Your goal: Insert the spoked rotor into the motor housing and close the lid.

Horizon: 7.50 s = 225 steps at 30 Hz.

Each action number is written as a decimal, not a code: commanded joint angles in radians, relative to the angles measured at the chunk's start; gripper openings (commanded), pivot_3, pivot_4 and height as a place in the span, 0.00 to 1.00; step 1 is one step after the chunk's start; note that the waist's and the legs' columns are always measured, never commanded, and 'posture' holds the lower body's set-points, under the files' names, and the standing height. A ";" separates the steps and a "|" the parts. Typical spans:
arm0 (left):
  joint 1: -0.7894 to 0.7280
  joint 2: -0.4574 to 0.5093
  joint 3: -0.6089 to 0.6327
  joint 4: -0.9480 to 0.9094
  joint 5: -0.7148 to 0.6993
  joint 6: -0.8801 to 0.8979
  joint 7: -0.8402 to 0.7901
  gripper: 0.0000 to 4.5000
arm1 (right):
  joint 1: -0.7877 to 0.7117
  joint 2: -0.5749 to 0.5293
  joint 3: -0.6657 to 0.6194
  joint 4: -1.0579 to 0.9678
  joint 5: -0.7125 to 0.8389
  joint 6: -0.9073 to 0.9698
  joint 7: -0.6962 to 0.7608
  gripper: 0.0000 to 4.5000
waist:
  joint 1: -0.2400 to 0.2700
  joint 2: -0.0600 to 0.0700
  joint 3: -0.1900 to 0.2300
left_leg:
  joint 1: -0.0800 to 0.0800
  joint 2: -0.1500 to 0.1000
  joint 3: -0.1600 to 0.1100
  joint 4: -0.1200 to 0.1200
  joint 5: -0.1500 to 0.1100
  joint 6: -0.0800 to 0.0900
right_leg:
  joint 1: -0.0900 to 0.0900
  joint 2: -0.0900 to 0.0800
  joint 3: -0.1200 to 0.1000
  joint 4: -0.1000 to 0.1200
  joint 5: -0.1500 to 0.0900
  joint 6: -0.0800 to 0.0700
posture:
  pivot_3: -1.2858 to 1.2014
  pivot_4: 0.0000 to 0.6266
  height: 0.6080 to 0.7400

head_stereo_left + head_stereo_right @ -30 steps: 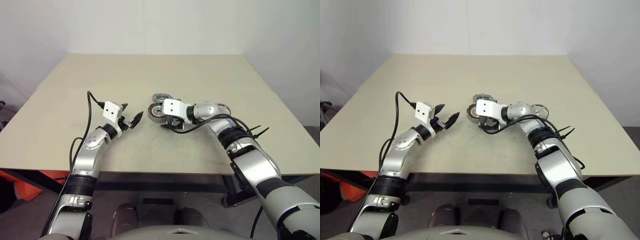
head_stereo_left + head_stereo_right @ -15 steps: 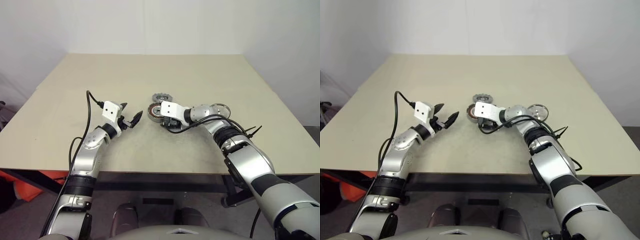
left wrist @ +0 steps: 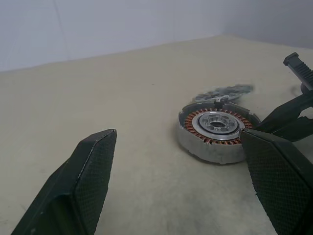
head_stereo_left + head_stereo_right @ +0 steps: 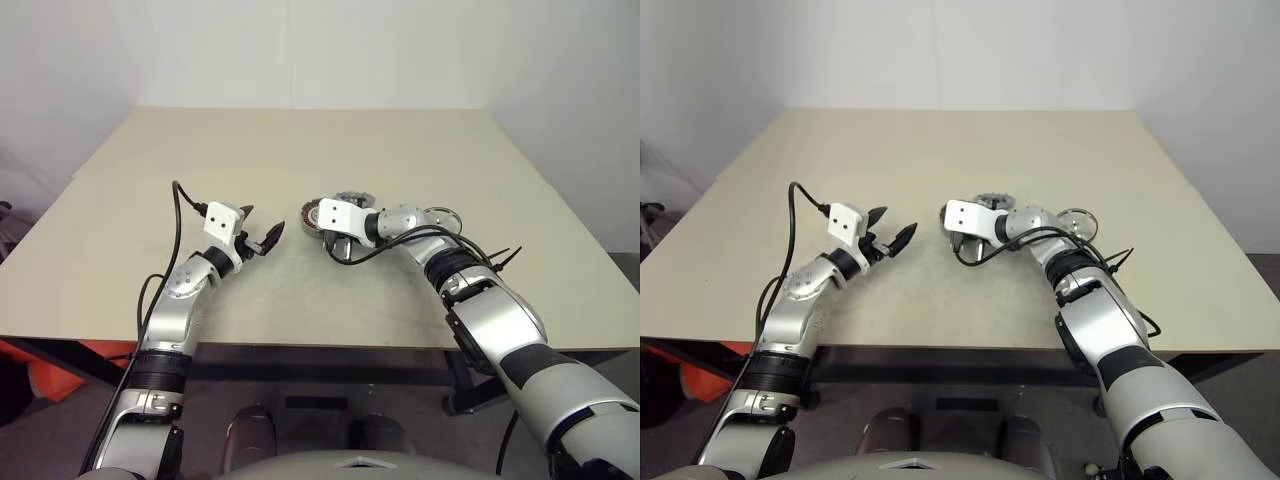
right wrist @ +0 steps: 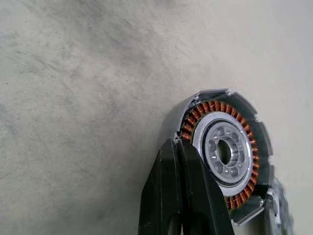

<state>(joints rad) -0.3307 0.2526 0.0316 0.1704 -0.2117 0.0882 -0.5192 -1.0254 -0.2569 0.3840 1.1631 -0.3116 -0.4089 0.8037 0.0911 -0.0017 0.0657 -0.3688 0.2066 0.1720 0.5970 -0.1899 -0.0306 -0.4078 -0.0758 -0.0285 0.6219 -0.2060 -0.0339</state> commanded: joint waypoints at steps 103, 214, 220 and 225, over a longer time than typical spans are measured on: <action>0.009 -0.010 0.004 0.004 0.021 -0.036 0.021 0.95 | 0.025 -0.209 0.025 -0.234 -0.050 -0.152 0.244 0.01 | -0.019 -0.002 0.001 | -0.001 0.000 0.000 0.000 -0.001 0.001 | -0.001 0.000 0.000 -0.002 0.000 0.000 | 0.52 0.00 1.00; -0.003 0.025 -0.138 -0.027 -0.037 0.105 -0.289 0.95 | 0.912 -0.456 -0.520 -0.945 0.563 0.728 0.104 0.15 | 0.000 0.001 -0.004 | 0.018 -0.006 0.001 -0.010 -0.004 0.007 | 0.021 -0.005 0.000 -0.017 -0.008 0.015 | 0.52 0.00 1.00; -0.004 0.022 -0.137 -0.021 -0.033 0.101 -0.282 0.95 | 0.793 -0.363 -0.483 -1.085 0.610 0.813 0.075 0.15 | -0.020 0.004 -0.004 | 0.016 -0.005 0.001 -0.017 -0.001 0.002 | 0.014 -0.004 0.001 -0.015 -0.008 0.015 | 0.52 0.00 1.00; -0.002 0.021 -0.133 -0.028 -0.032 0.100 -0.269 0.95 | 0.685 -0.296 -0.386 -1.150 0.605 0.857 0.080 0.15 | -0.018 0.005 -0.005 | 0.011 -0.005 0.002 -0.017 -0.001 0.002 | 0.009 -0.004 0.001 -0.015 -0.004 0.007 | 0.52 0.00 1.00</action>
<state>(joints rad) -0.3152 0.2723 -0.1148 0.1580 -0.2399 0.2030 -0.7939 -0.3094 -0.5691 -0.0286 0.0613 0.2805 0.4390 0.8825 0.0733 0.0033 0.0610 -0.3593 0.2017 0.1741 0.5798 -0.1907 -0.0288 -0.3993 -0.0794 -0.0279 0.6063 -0.2095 -0.0274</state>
